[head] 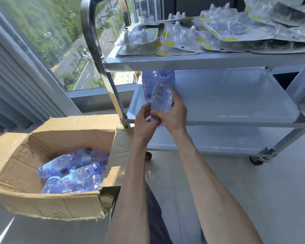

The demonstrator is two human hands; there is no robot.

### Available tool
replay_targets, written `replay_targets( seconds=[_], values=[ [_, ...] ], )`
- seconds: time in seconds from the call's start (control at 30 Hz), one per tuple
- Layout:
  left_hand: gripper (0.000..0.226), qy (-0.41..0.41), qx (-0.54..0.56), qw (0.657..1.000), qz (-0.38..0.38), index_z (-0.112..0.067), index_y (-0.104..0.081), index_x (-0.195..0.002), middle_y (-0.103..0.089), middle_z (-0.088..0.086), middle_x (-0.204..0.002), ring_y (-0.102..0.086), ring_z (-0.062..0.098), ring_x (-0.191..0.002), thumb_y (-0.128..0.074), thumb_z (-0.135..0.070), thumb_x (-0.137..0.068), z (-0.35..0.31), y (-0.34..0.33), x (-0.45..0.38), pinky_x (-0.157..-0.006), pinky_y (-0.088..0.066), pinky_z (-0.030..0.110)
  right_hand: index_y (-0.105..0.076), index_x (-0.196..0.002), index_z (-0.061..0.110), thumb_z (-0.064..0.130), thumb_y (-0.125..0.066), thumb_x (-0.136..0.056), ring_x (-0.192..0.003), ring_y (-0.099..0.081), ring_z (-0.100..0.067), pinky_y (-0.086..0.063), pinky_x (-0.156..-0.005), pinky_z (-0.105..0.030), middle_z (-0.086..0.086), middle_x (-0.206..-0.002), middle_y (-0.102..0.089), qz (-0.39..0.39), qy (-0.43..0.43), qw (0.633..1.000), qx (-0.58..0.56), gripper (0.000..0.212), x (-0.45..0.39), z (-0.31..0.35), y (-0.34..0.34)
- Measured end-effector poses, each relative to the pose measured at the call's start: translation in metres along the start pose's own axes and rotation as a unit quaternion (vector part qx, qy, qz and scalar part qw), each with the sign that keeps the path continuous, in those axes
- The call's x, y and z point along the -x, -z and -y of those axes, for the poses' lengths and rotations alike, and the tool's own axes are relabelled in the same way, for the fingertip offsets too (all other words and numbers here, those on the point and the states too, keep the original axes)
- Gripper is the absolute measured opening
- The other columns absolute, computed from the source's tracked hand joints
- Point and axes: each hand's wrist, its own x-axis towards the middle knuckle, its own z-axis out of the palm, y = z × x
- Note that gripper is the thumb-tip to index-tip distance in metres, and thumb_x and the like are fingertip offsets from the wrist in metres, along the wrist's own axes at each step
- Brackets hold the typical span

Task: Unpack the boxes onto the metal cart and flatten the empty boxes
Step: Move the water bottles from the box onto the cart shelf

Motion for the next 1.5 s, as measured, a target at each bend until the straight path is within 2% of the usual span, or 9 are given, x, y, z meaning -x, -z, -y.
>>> replay_targets(
  seconds=[0.13, 0.33, 0.4, 0.57, 0.83, 1.03, 1.27, 1.4, 1.5],
  values=[
    [0.044, -0.014, -0.080, 0.993, -0.083, -0.010, -0.057, -0.115, -0.067, -0.004, -0.097, -0.064, 0.008, -0.088, -0.060, 0.001, -0.073, -0.003, 0.004, -0.028, -0.065, -0.041, 0.006, -0.059, -0.120, 0.021, 0.013, -0.085, -0.056, -0.087, -0.063, -0.009, -0.054, -0.073, -0.027, 0.013, -0.096, -0.067, 0.048, 0.044, 0.998, 0.010, 0.070, -0.027, 0.004, -0.035],
    [0.040, -0.012, -0.078, 0.986, -0.144, -0.016, -0.056, -0.108, -0.065, -0.003, -0.095, -0.060, 0.000, -0.081, -0.077, -0.007, -0.075, 0.024, 0.006, -0.049, -0.067, -0.046, 0.009, -0.060, -0.118, 0.020, 0.006, -0.071, -0.069, -0.093, -0.066, -0.015, -0.056, -0.081, -0.031, 0.004, -0.102, -0.070, 0.125, 0.010, 0.991, 0.039, 0.051, -0.053, -0.022, -0.048],
    [0.045, -0.023, -0.083, 0.988, -0.130, -0.016, -0.058, -0.111, -0.067, -0.004, -0.097, -0.063, 0.006, -0.084, -0.082, -0.013, -0.072, 0.029, 0.004, -0.059, -0.071, -0.049, 0.014, -0.060, -0.121, 0.016, 0.000, -0.062, -0.077, -0.101, -0.064, -0.014, -0.051, -0.086, -0.023, 0.003, -0.110, -0.068, 0.090, -0.020, 0.995, 0.047, 0.047, -0.060, -0.032, -0.046],
    [0.058, -0.023, -0.098, 0.986, -0.136, -0.014, -0.058, -0.117, -0.066, -0.004, -0.099, -0.064, 0.009, -0.087, -0.086, -0.018, -0.067, 0.036, -0.007, -0.075, -0.068, -0.044, 0.004, -0.059, -0.126, 0.007, -0.004, -0.054, -0.083, -0.112, -0.061, -0.028, -0.048, -0.093, -0.035, -0.012, -0.122, -0.065, 0.007, -0.110, 0.984, 0.139, 0.045, -0.050, -0.068, -0.035],
    [0.059, -0.042, -0.096, 0.979, -0.176, -0.015, -0.055, -0.123, -0.065, -0.004, -0.110, -0.062, 0.010, -0.098, -0.083, -0.022, -0.071, 0.052, -0.022, -0.072, -0.078, -0.046, 0.010, -0.064, -0.111, 0.001, 0.005, -0.057, -0.089, -0.096, -0.063, -0.029, -0.045, -0.076, -0.028, -0.012, -0.103, -0.069, -0.047, -0.113, 0.977, 0.175, 0.023, -0.047, -0.075, -0.050],
    [0.064, -0.025, -0.113, 0.982, -0.148, -0.016, -0.053, -0.132, -0.066, -0.001, -0.114, -0.062, 0.011, -0.099, -0.081, -0.029, -0.076, 0.054, -0.016, -0.070, -0.077, -0.048, 0.013, -0.061, -0.123, 0.001, -0.005, -0.049, -0.087, -0.112, -0.057, -0.026, -0.042, -0.093, -0.028, -0.013, -0.119, -0.064, -0.073, -0.077, 0.981, 0.163, 0.039, -0.029, -0.078, -0.048],
    [0.015, -0.009, -0.134, 0.917, -0.376, -0.011, -0.069, -0.088, -0.062, -0.005, -0.068, -0.052, 0.007, -0.060, -0.063, -0.023, -0.080, 0.068, 0.060, -0.035, -0.066, -0.046, 0.027, -0.066, -0.102, 0.005, -0.006, -0.041, -0.065, -0.102, -0.054, -0.031, -0.046, -0.089, -0.039, -0.009, -0.100, -0.065, -0.165, 0.027, 0.967, 0.190, 0.045, 0.021, -0.094, -0.068],
    [0.013, 0.095, -0.089, 0.863, -0.488, -0.011, -0.067, -0.071, -0.061, 0.001, -0.061, -0.055, 0.020, -0.061, -0.058, -0.020, -0.074, 0.096, 0.125, -0.016, -0.059, -0.041, 0.034, -0.067, -0.088, 0.006, -0.012, -0.045, -0.067, -0.089, -0.056, -0.027, -0.049, -0.075, -0.035, -0.007, -0.089, -0.067, -0.117, 0.053, 0.977, 0.168, 0.035, 0.060, -0.089, -0.106],
    [0.023, 0.278, -0.126, 0.832, -0.464, -0.003, -0.073, -0.094, -0.072, 0.017, -0.101, -0.064, 0.035, -0.099, -0.054, -0.012, -0.083, 0.125, 0.166, 0.002, -0.073, -0.042, 0.033, -0.069, -0.091, 0.007, -0.013, -0.055, -0.077, -0.081, -0.061, -0.023, -0.054, -0.070, -0.038, -0.006, -0.086, -0.068, -0.021, 0.046, 0.986, 0.158, 0.028, 0.087, -0.081, -0.140]
  ],
)
